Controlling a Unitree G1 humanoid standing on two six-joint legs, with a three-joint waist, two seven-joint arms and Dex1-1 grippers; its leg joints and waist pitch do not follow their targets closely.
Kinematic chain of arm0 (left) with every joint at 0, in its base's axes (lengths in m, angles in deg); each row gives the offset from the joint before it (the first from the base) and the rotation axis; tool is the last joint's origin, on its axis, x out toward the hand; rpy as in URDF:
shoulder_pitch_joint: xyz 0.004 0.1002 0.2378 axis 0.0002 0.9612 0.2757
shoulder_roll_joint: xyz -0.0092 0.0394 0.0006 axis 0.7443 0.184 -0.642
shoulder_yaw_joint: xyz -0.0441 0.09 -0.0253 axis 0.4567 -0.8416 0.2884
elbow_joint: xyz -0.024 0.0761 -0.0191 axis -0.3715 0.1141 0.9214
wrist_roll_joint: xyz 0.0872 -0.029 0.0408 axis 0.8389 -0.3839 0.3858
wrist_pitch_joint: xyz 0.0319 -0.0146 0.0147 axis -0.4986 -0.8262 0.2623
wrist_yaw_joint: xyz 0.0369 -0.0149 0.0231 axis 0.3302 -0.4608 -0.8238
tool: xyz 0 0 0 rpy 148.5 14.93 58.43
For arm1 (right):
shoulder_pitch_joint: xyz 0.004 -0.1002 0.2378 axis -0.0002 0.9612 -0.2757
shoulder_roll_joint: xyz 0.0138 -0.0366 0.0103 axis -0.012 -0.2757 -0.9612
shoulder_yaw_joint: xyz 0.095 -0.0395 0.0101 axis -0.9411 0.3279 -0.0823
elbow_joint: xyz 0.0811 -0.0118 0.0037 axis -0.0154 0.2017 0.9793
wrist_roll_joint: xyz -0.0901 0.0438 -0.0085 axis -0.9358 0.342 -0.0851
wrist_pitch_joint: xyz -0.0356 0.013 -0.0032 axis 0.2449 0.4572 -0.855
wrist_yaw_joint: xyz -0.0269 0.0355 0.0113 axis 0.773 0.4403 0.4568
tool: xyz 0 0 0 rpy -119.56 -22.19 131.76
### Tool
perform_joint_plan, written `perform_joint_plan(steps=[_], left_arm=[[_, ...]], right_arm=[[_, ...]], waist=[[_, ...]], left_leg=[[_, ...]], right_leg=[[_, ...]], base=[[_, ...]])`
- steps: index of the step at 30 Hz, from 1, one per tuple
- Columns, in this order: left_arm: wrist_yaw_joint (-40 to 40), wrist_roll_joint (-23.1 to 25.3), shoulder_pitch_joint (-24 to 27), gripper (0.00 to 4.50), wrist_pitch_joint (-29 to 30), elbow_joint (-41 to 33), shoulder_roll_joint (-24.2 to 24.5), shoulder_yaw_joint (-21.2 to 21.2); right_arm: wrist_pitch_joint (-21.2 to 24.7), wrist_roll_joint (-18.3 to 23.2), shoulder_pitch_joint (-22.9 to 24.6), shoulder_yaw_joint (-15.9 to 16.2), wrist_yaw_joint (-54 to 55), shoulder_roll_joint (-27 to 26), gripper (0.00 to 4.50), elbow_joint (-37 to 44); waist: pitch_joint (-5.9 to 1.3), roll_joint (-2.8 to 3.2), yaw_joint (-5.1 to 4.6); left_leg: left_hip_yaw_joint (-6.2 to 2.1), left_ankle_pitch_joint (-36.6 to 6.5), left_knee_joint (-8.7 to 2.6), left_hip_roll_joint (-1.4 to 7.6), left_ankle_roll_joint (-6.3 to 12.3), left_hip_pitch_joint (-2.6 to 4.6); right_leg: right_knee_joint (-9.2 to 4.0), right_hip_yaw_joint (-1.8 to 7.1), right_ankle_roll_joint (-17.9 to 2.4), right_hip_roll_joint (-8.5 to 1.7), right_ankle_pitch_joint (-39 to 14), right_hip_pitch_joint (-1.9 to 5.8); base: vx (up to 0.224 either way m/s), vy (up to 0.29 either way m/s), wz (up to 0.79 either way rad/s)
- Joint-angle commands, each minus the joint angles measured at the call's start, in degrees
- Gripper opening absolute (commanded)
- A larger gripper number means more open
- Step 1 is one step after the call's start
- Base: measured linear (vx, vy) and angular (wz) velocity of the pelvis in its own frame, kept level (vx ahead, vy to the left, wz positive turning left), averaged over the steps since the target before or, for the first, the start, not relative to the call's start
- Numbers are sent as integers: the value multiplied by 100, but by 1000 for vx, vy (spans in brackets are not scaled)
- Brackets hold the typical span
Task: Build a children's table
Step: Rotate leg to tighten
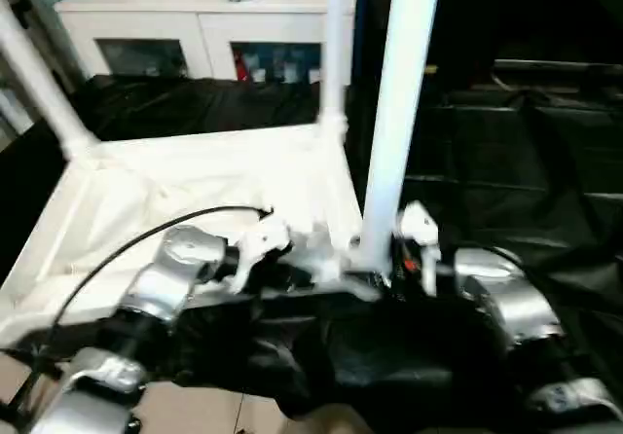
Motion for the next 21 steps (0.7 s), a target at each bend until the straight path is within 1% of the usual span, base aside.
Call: perform_joint_plan(steps=[1,3,4,5,6,7,8,9,10,11,12,14,15,16,17,18,19,20,21], left_arm=[[547,-32,-291,0,26,9,-483,-73],[1103,17,-440,0,262,195,-757,34],[1319,47,-485,0,330,252,-862,57],[1439,69,-504,0,384,280,-945,50],[1532,91,-516,0,425,301,-1014,39],[1584,124,-513,0,430,315,-1094,12],[1606,153,-519,0,401,349,-1155,-8],[1601,173,-516,0,377,357,-1190,-33],[1601,191,-512,0,346,363,-1219,-57],[1586,192,-503,0,330,352,-1228,-69],[1585,191,-502,0,330,351,-1228,-69],[1491,169,-480,0,279,311,-1192,-84],[1476,167,-477,0,269,305,-1186,-87],[1387,157,-458,0,251,273,-1140,-101],[1248,138,-436,0,204,241,-1074,-121],[1145,126,-421,0,169,217,-1016,-134],[908,99,-386,0,83,164,-882,-164],[729,58,-359,0,30,124,-800,-177],[615,30,-337,0,63,84,-728,-177]], right_arm=[[200,-203,23,326,538,-486,274,-315],[299,-211,-85,162,1289,-807,273,-526],[332,-258,-137,102,1636,-939,273,-620],[353,-295,-195,73,1884,-1048,273,-717],[369,-329,-246,52,2089,-1140,273,-800],[345,-343,-304,40,2211,-1240,273,-882],[296,-363,-359,25,2299,-1320,273,-965],[228,-349,-394,11,2302,-1376,273,-1010],[132,-323,-424,16,2228,-1420,308,-1032],[59,-217,-441,-8,2023,-1458,329,-997],[60,-212,-441,-9,2016,-1459,343,-995],[40,-198,-476,-14,1912,-1442,352,-1000],[32,-207,-486,-14,1910,-1439,379,-1011],[-14,-230,-505,-5,1883,-1401,379,-1017],[-35,-210,-526,8,1787,-1347,388,-1016],[-77,-187,-519,34,1652,-1294,388,-975],[-195,-138,-507,87,1328,-1174,388,-896],[-251,-81,-481,128,1046,-1094,388,-816],[-316,-54,-447,193,767,-1004,388,-727]], waist=[[-274,-73,-25],[-284,-74,-36],[-282,-50,-43],[-290,-60,-51],[-294,-55,-49],[-300,-43,-45],[-305,-48,-41],[-303,-48,-43],[-311,-51,-41],[-318,-43,-35],[-318,-44,-38],[-305,-38,-39],[-303,-53,-41],[-300,-47,-40],[-303,-48,-40],[-305,-39,-42],[-308,-46,-44],[-327,-45,-52],[-344,-30,-57]], left_leg=[[9,-1639,-409,33,97,-6],[7,-1641,-408,30,125,-13],[9,-1649,-407,28,119,5],[5,-1616,-407,27,121,-11],[9,-1599,-405,27,121,-9],[6,-1598,-403,22,126,-9],[7,-1581,-402,23,167,-17],[9,-1578,-401,25,186,-23],[12,-1547,-396,23,218,-36],[14,-1531,-396,30,247,-31],[17,-1518,-396,27,271,-36],[18,-1594,-406,33,285,-33],[15,-1652,-410,33,277,-28],[15,-1677,-412,34,272,-25],[13,-1681,-410,31,268,-29],[8,-1673,-416,38,271,-35],[6,-1678,-416,35,282,-41],[2,-1615,-409,36,312,-58],[5,-1441,-393,41,358,-72]], right_leg=[[-529,176,-990,-223,-2431,240],[-531,172,-964,-223,-2438,250],[-541,168,-983,-213,-2400,229],[-532,168,-996,-214,-2322,242],[-527,170,-1008,-211,-2252,234],[-525,165,-1013,-215,-2235,242],[-524,164,-1023,-212,-2141,252],[-522,166,-1031,-212,-2097,249],[-513,169,-1047,-215,-2008,259],[-506,169,-1082,-216,-1908,258],[-499,166,-1107,-208,-1839,268],[-508,164,-1112,-212,-1908,263],[-515,161,-1090,-216,-2030,261],[-526,162,-1074,-221,-2086,257],[-530,165,-1054,-224,-2126,259],[-522,167,-1056,-224,-2083,261],[-523,165,-1056,-221,-2051,266],[-495,167,-1097,-221,-1859,290],[-461,171,-1196,-224,-1521,300]], base=[[0,0,0],[0,0,0],[0,0,0],[0,0,0],[0,0,0],[0,0,0],[0,0,0],[0,0,0],[0,0,0],[0,0,0],[0,0,0],[0,0,0],[0,0,0],[0,0,0],[0,0,0],[0,0,0],[0,0,0],[0,0,0],[0,0,0]])
